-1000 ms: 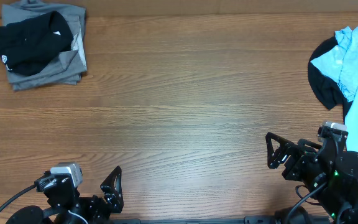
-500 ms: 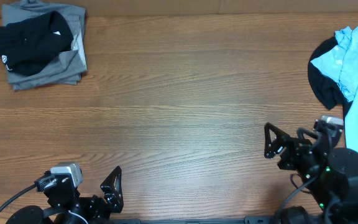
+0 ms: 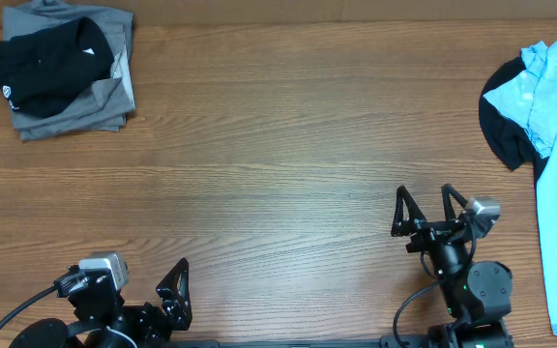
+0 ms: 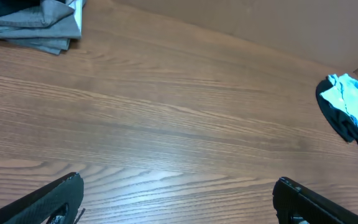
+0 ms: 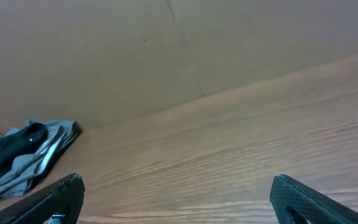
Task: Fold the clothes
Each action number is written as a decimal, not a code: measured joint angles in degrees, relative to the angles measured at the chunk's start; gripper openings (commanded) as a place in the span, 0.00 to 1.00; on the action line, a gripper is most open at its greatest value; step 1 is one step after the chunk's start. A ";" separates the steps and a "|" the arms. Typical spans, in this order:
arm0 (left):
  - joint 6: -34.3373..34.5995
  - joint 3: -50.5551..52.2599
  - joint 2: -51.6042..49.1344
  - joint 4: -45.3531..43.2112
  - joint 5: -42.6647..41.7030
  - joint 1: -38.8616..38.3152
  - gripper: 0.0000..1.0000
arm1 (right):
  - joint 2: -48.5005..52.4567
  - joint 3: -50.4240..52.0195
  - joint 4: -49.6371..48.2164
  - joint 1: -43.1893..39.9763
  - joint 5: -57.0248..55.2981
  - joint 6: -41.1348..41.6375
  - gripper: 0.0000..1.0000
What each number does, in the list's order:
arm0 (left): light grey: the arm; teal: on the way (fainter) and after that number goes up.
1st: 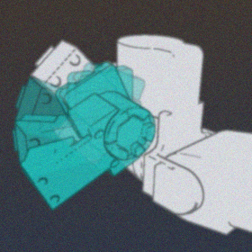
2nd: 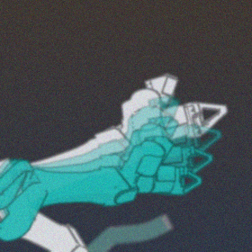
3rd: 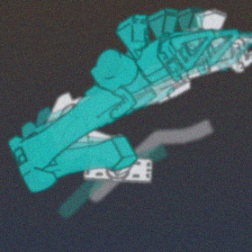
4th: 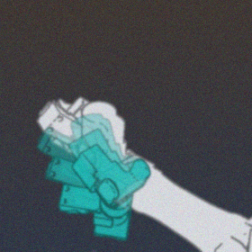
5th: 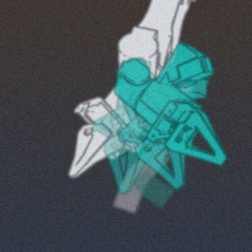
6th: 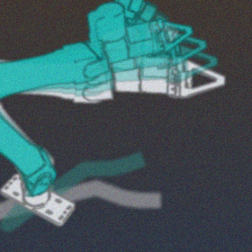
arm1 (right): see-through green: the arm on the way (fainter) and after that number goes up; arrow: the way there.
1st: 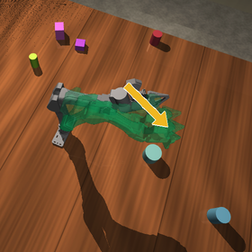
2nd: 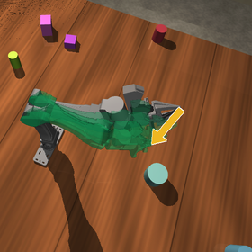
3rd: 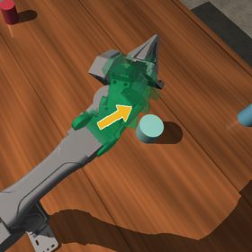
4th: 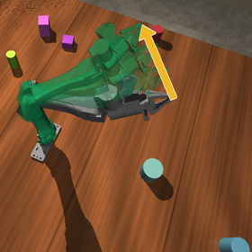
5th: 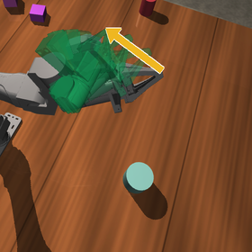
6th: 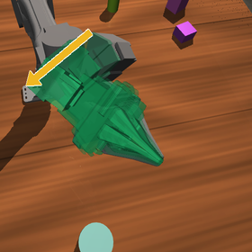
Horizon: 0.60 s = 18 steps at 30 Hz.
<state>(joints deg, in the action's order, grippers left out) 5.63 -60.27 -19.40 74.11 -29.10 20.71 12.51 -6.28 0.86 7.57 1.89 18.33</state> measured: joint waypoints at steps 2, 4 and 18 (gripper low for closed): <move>0.00 0.00 0.02 0.00 0.00 0.00 1.00 | -1.25 1.46 -0.15 -0.66 -0.02 -0.02 1.00; 0.00 0.00 0.02 0.00 0.00 0.00 1.00 | -2.89 2.23 0.09 -1.40 -0.02 -0.17 1.00; 0.00 0.00 0.02 0.00 0.00 0.00 1.00 | -11.78 5.14 1.07 -4.98 -0.33 -5.40 1.00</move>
<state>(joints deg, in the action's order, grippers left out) 5.63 -60.27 -19.38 74.11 -29.10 20.71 0.73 -1.15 1.93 2.59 1.56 12.93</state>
